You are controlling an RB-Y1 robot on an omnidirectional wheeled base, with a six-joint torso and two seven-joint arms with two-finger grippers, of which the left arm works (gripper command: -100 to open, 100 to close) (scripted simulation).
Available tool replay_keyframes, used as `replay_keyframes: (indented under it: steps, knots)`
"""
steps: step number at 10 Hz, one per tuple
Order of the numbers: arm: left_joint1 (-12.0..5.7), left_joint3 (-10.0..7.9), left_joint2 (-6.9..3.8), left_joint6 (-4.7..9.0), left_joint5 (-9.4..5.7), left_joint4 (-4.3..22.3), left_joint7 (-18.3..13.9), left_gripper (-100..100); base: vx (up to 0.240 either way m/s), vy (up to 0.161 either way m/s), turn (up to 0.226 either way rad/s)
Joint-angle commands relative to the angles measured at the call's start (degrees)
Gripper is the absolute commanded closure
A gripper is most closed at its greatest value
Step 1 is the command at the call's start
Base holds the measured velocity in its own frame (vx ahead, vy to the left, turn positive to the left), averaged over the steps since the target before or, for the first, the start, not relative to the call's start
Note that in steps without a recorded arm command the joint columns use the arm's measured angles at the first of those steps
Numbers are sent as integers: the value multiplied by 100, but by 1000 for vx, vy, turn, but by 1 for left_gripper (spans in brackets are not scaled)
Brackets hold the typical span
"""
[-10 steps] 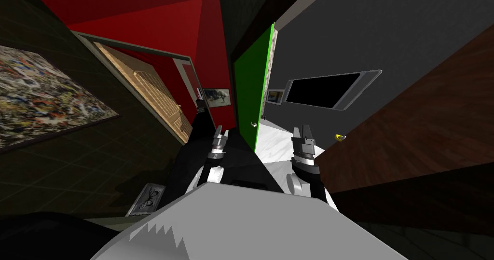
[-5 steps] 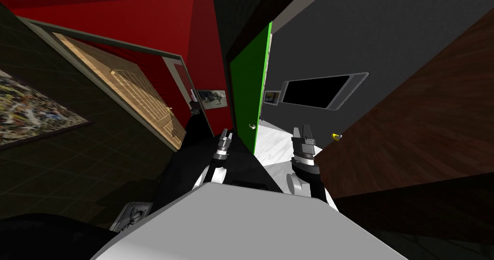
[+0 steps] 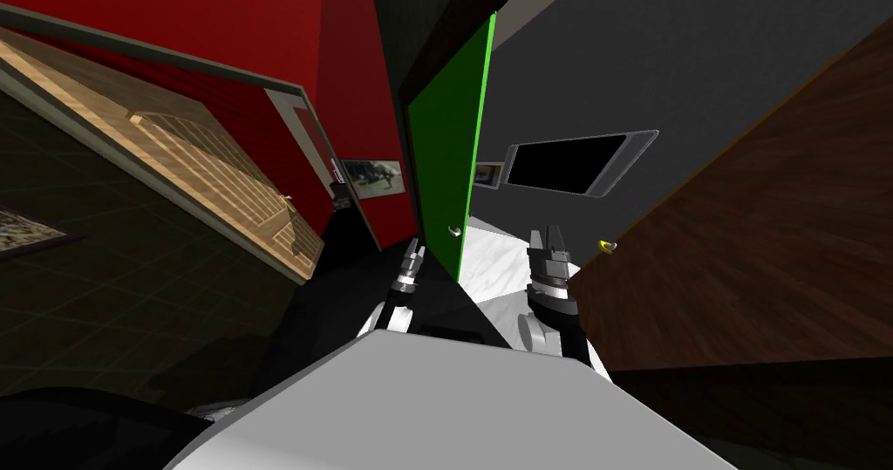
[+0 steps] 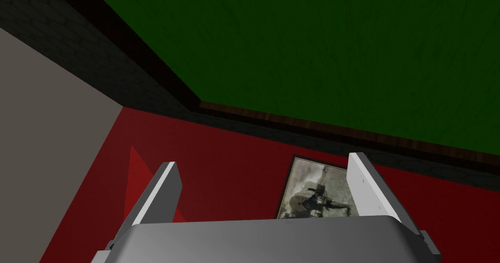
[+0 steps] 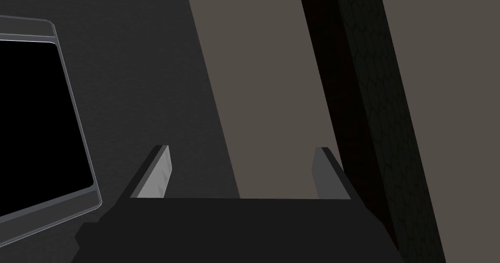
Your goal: Push the door open
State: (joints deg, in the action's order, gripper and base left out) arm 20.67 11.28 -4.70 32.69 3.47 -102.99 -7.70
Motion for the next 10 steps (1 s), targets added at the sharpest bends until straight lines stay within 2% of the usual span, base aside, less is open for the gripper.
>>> replay_keyframes:
  steps: [1, 8, 9, 10]
  knots:
    - [-70, 49, -25, 74, 7, 250, 6, -100, 75, 34, -105]
    - [-275, 321, -86, 257, 65, 1107, 43, -100, 85, 64, -98]
    - [-333, 399, -97, 309, 82, 1353, 54, -100, 116, 61, -176]
    - [-333, 399, -97, 309, 82, 1353, 54, -100, 94, 66, -56]
